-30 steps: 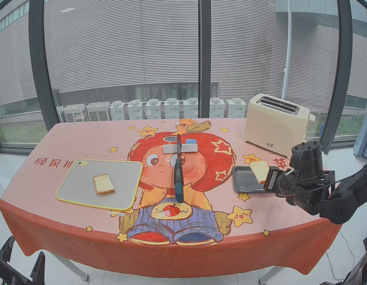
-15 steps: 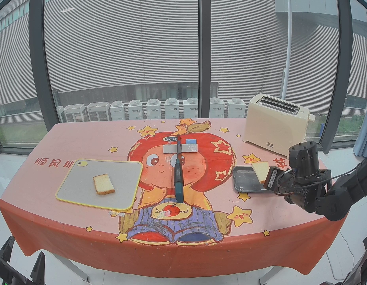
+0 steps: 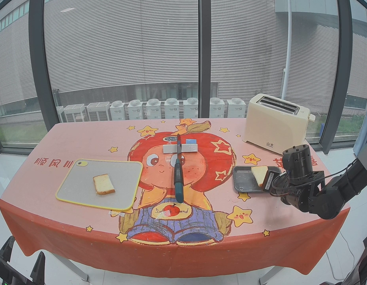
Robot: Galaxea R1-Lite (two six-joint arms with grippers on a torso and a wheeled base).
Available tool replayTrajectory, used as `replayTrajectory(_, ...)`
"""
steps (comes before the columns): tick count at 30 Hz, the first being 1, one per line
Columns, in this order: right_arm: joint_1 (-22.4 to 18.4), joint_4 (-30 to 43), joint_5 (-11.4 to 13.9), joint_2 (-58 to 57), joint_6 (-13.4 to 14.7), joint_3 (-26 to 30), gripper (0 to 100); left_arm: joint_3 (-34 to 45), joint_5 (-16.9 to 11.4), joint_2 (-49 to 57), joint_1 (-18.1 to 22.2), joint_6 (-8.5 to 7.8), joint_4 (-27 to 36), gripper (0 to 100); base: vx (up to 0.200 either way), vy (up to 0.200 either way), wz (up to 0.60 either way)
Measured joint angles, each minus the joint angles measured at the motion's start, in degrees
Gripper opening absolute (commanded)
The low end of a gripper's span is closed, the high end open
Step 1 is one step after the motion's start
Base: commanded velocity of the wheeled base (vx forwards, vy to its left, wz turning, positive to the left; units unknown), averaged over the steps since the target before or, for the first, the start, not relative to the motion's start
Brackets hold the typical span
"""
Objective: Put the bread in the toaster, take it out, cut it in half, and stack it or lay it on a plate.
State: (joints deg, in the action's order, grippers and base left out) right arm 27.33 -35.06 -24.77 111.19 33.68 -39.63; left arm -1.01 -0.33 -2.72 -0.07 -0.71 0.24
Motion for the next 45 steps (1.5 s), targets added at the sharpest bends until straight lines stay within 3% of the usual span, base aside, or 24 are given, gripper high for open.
replayTrajectory(33, 0.9, 0.0, -0.1, 0.5, 0.0, -0.7, 0, 0.0, 0.0, 0.0, 0.0, 0.0, 0.0, 100, 0.0, 0.0, 0.0)
replayTrajectory(34, 0.9, 0.0, -0.1, 0.5, 0.0, -0.8, 100, 0.0, 0.0, 0.0, 0.0, 0.02, 0.0, 100, 0.0, 0.0, 0.0)
replayTrajectory(45, 0.9, 0.0, -0.2, 0.5, -0.1, -0.9, 100, 0.0, 0.0, 0.0, 0.0, 0.0, 0.0, 100, 0.0, 0.0, 0.0)
